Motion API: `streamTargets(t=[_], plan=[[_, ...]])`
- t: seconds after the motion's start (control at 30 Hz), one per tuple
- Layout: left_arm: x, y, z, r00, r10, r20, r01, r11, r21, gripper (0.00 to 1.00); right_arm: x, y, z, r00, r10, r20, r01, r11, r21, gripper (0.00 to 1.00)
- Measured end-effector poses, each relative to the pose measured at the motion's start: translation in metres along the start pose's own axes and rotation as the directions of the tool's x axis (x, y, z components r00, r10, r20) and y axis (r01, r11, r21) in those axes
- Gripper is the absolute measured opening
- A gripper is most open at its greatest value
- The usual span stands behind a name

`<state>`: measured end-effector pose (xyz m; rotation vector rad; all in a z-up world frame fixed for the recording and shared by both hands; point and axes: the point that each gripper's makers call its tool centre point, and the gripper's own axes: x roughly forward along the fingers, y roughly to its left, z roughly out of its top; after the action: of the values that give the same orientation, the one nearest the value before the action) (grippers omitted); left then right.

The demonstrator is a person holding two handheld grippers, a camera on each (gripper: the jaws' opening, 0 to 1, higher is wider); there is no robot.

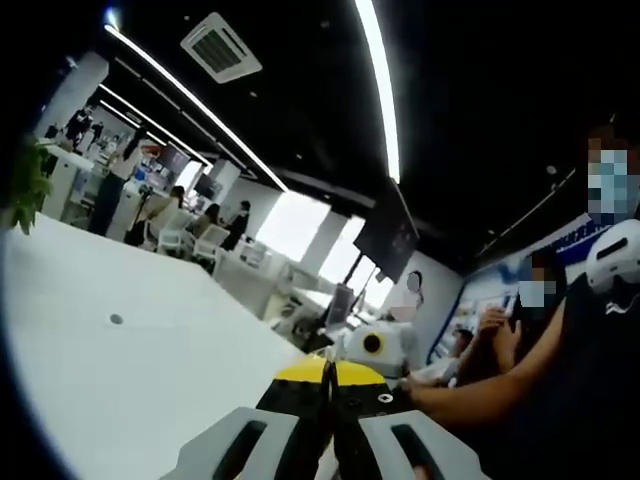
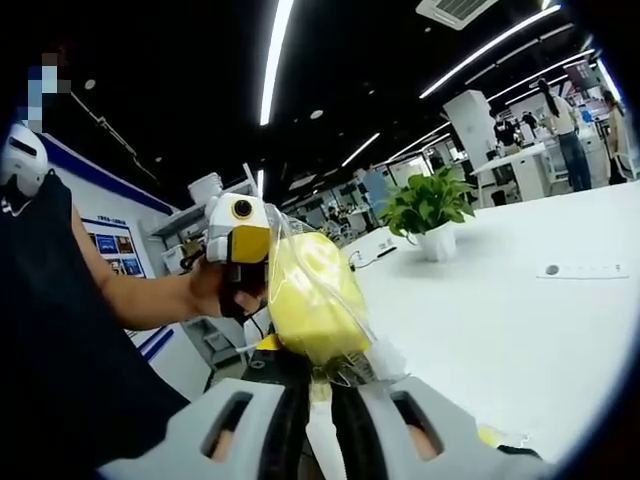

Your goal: Compare the silicone blocks by pressing each to a similar depth, holding the contact briefly, and releasing to observe deformation and rebound differences across the visible hardness samples.

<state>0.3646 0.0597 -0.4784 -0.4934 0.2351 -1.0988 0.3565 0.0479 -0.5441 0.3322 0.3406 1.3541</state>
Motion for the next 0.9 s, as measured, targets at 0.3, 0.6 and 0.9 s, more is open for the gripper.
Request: streamTargets(t=[0.3,0.6,0.9], plan=[[-0.002,-0.003,0.002,1.000,0.027,-0.005,-0.026,0.999,0.034,0.00,0.002,0.001,0.000,1.000,0.020,-0.018,-0.020,1.000,0.007,0.03],[-0.003,-0.008,0.009,0.999,0.037,0.017,-0.038,0.998,0.059,0.00,0.002,0.007,0.010,0.998,0.052,-0.029,-0.052,0.999,-0.011,0.02],[-0.002,-0.013,0.009,0.999,0.036,0.010,-0.037,0.994,0.106,0.00,0.001,0.009,0.008,0.999,0.050,0.001,-0.050,0.999,-0.002,0.05]])
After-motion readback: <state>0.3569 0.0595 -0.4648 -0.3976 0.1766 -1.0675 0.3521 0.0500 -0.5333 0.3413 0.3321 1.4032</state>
